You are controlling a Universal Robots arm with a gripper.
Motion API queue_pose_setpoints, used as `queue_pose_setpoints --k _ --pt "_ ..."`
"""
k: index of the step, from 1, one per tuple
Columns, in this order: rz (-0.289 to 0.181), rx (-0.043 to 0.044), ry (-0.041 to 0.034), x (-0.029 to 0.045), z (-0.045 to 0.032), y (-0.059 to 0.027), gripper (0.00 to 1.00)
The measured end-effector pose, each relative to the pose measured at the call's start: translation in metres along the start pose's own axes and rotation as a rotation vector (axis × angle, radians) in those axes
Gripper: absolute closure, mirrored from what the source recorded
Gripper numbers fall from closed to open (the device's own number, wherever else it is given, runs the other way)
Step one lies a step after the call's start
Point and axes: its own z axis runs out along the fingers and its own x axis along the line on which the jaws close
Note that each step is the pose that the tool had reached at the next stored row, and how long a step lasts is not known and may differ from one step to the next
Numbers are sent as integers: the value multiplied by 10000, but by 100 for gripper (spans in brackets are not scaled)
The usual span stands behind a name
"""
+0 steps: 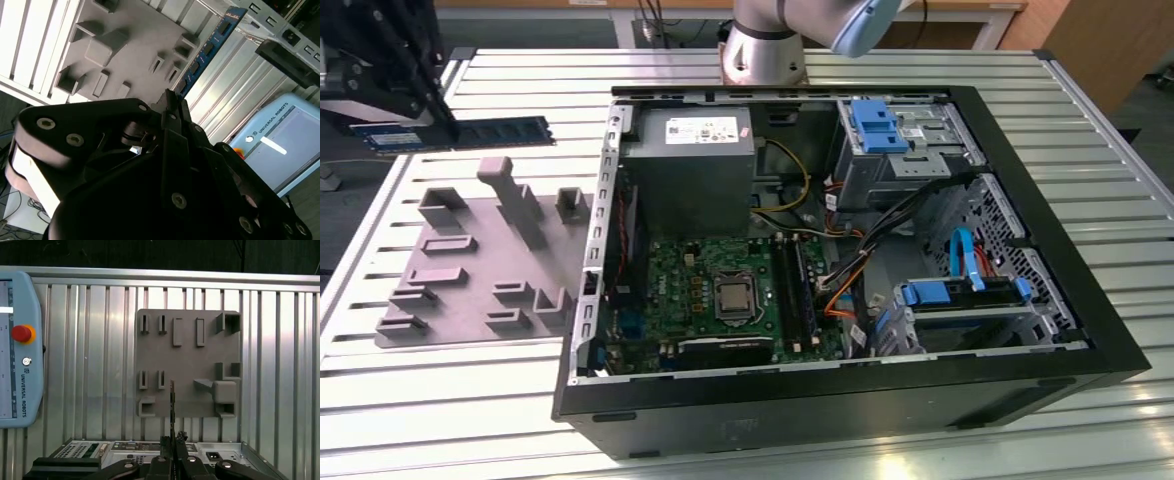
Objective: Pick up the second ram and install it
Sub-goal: 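Pick up the second ram and move it above second insertion slot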
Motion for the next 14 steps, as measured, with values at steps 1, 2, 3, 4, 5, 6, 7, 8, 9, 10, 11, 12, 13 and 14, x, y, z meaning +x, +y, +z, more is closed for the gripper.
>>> queue_pose_setpoints --k 1,2,3,4,5,6,7,8,9,10,11,12,13,14 --pt "0 0 0 0 0 -33 86" --pt "0 -1 0 0 0 -64 86" --pt "-1 -1 0 1 0 -99 86" --pt "0 0 0 0 0 -130 86" --pt "0 0 -1 0 0 -160 86" --pt "0 -1 0 0 0 -190 86" --pt "0 -1 0 1 0 -222 86" --pt "0 -2 0 1 0 -254 86" --pt "0 -2 0 1 0 -285 86" --pt "0 -3 1 1 0 -318 86" --pt "-1 -2 0 2 1 -350 86" --pt "0 -2 -1 2 2 -383 86" --pt "0 -2 -1 2 2 -418 86" --pt "0 -3 0 2 2 -454 86"
